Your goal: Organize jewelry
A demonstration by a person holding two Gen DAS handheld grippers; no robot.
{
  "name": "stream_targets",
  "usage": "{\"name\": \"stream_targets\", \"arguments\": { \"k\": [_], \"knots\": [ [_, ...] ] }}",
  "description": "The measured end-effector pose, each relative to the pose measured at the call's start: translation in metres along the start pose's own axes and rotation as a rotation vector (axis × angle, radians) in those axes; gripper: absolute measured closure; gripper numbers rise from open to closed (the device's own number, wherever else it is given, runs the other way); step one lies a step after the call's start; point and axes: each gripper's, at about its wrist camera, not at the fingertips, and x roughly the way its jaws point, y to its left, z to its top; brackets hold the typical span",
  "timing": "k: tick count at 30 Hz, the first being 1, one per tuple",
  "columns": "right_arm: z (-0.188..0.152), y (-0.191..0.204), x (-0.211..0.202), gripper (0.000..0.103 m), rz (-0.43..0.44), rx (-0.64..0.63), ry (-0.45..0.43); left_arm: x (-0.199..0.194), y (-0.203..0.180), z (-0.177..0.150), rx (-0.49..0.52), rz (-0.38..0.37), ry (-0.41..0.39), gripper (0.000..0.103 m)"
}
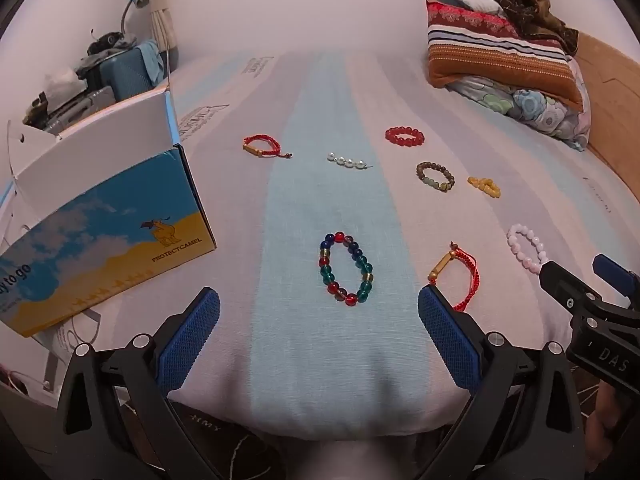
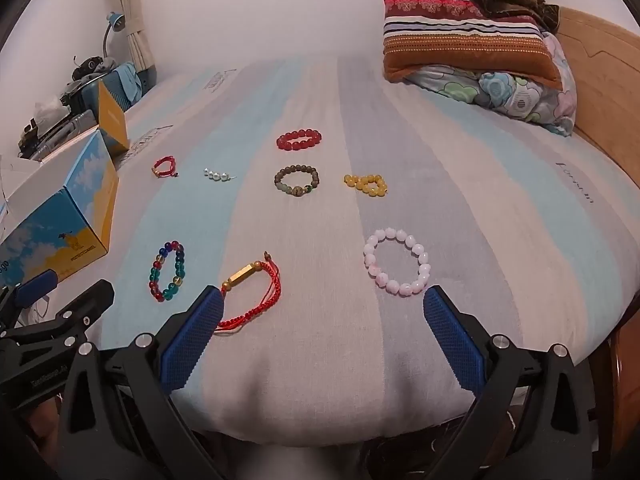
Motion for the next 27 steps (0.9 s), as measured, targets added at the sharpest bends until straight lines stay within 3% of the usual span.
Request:
{"name": "stream_targets", "arguments": {
  "k": [27],
  "knots": [
    [0.0010, 0.0003, -0.0028, 0.007, -0.002, -0.004, -0.009, -0.0015, -0.0002, 0.0003, -0.006, -0.009, -0.005, 0.006]
  ]
}}
